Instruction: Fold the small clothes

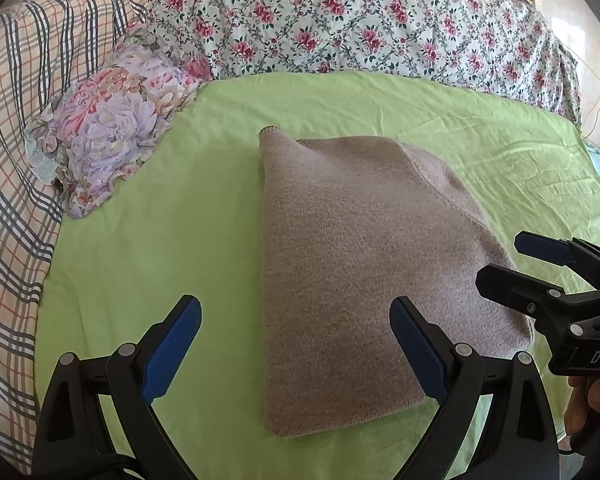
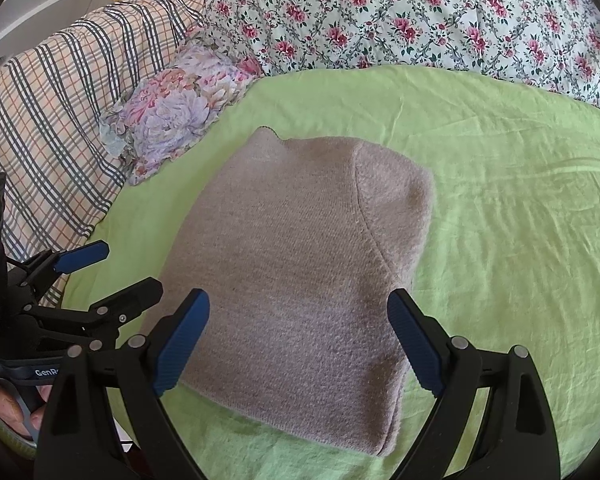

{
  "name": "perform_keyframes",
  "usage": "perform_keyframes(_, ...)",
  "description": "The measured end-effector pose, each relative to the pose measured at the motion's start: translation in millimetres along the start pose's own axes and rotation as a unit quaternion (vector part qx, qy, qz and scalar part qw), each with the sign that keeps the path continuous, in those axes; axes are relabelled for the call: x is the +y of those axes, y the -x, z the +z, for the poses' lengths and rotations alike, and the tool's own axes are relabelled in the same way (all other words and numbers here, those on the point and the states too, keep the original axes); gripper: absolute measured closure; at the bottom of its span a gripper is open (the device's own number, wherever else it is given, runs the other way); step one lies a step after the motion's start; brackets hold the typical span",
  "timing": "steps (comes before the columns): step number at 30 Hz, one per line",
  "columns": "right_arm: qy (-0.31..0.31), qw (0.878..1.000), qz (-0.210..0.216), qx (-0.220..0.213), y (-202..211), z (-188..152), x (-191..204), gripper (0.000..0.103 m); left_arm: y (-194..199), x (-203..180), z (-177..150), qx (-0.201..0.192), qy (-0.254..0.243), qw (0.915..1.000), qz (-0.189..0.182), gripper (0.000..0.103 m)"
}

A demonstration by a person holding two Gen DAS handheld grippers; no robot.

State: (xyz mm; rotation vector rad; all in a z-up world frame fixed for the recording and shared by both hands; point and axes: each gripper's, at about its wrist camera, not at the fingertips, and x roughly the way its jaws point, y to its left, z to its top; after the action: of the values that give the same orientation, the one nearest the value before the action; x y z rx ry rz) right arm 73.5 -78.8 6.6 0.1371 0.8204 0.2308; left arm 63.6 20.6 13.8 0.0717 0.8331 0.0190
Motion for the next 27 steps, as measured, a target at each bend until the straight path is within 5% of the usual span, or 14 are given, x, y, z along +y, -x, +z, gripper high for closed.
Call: perform_keyframes(27,-0.005,1.000,-0.002,-0.001,-12.2,13.8,-15.1,0.012,-17.1,6.9,20.3,-0.001,0.010,0.9999,0.013,0.007)
